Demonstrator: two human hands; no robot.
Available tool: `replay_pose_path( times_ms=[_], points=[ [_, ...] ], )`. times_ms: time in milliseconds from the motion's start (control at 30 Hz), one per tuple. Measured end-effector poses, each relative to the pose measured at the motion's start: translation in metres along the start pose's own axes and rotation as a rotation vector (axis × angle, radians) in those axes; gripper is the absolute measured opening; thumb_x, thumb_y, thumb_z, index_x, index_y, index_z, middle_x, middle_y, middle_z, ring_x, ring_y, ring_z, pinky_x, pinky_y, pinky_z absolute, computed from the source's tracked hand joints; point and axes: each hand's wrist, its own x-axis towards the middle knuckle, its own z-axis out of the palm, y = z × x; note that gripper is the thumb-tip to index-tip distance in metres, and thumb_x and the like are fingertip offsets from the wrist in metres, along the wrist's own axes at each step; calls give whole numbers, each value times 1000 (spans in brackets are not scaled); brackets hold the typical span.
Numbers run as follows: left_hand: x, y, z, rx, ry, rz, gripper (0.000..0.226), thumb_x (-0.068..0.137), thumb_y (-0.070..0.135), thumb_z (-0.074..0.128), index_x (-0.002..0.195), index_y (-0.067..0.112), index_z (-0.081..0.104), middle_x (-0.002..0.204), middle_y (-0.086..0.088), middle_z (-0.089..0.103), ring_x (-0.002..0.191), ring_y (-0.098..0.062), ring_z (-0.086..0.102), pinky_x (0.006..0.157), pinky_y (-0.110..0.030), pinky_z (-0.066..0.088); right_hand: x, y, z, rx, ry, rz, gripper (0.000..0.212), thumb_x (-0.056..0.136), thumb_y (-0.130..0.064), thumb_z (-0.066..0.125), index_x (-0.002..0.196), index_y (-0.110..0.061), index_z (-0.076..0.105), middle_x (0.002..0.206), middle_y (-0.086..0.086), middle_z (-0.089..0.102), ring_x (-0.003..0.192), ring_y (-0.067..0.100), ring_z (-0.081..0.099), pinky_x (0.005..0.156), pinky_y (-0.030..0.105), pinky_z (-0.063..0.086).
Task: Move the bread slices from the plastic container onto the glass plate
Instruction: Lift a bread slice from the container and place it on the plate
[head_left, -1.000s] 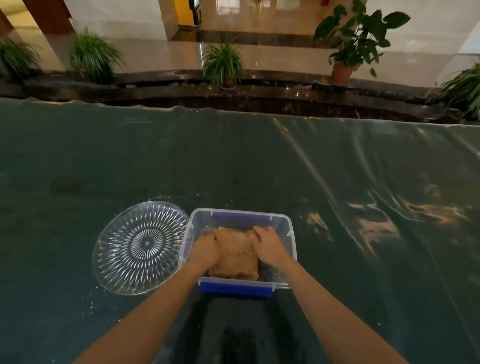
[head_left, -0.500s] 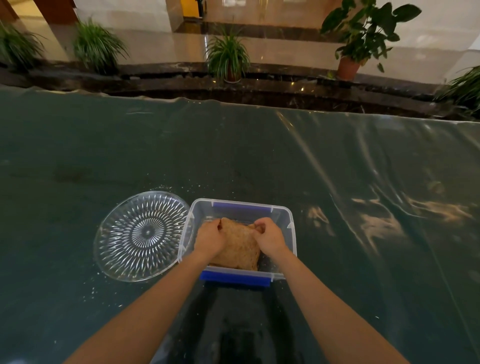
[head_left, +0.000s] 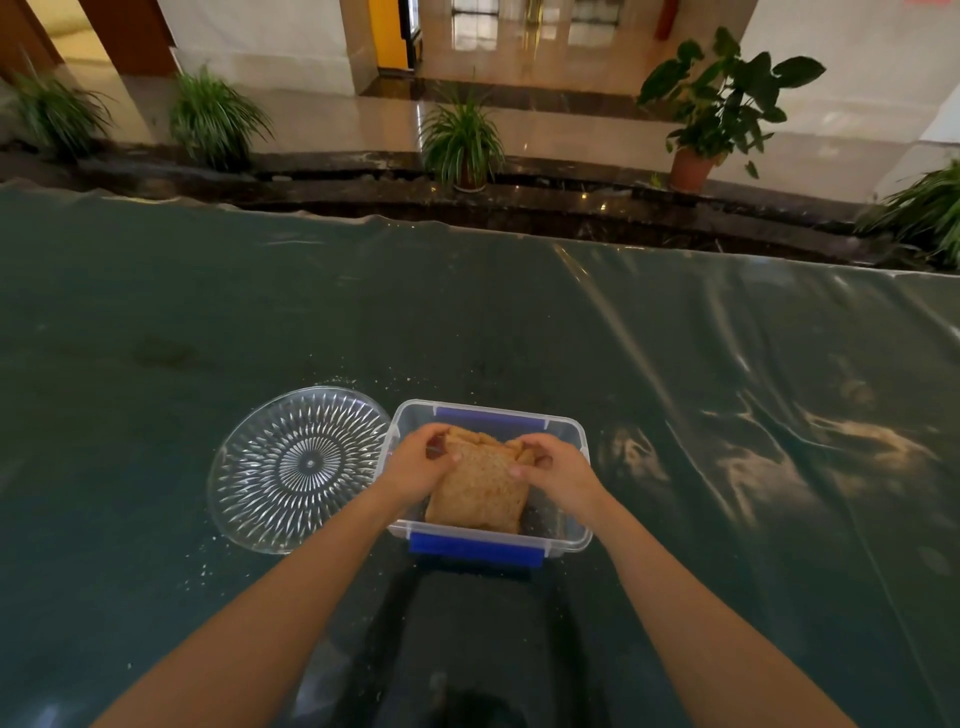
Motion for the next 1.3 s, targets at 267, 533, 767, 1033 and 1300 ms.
replay_pose_path(
  times_ms=[267, 533, 767, 1033, 1300],
  points=[
    [-14, 27, -34, -147, 110, 250, 34, 85, 5, 62, 117, 13, 54, 106, 6, 60, 101, -10, 59, 80, -19, 53, -9, -63, -19, 15, 109, -274, 32, 81, -8, 68, 109, -22, 61, 105, -6, 61, 94, 4, 59, 79, 14, 51],
    [-13, 32, -55, -170, 118, 318, 30, 86, 5, 61, 107, 24, 53, 102, 11, 60, 96, 0, 59, 68, -8, 54, -4, -89, -14, 6, 119, -303, 35, 84, -5, 65, 117, -12, 60, 117, 7, 61, 107, 16, 57, 86, 16, 48],
    [-1, 9, -91, -228, 85, 288, 31, 84, 6, 65, 108, 22, 55, 102, 9, 63, 94, -1, 61, 68, -10, 55, 14, -102, 20, 27, 125, -279, 33, 82, -4, 67, 113, -14, 61, 109, 1, 62, 101, 14, 59, 84, 13, 49],
    [20, -33, -166, -212, 78, 216, 33, 82, 8, 68, 113, 13, 58, 109, -5, 64, 102, -21, 62, 89, -35, 55, 55, -130, 97, 96, 103, -171, 26, 86, -14, 65, 109, -23, 60, 102, -8, 60, 94, 5, 57, 74, 8, 49],
    [46, -105, -218, -165, 132, 31, 38, 81, 16, 70, 117, 9, 60, 107, -9, 67, 101, -27, 65, 91, -45, 54, 99, -130, 195, 196, 140, 161, 30, 85, -10, 64, 115, -11, 61, 101, 1, 58, 101, 20, 55, 96, 46, 50]
  ],
)
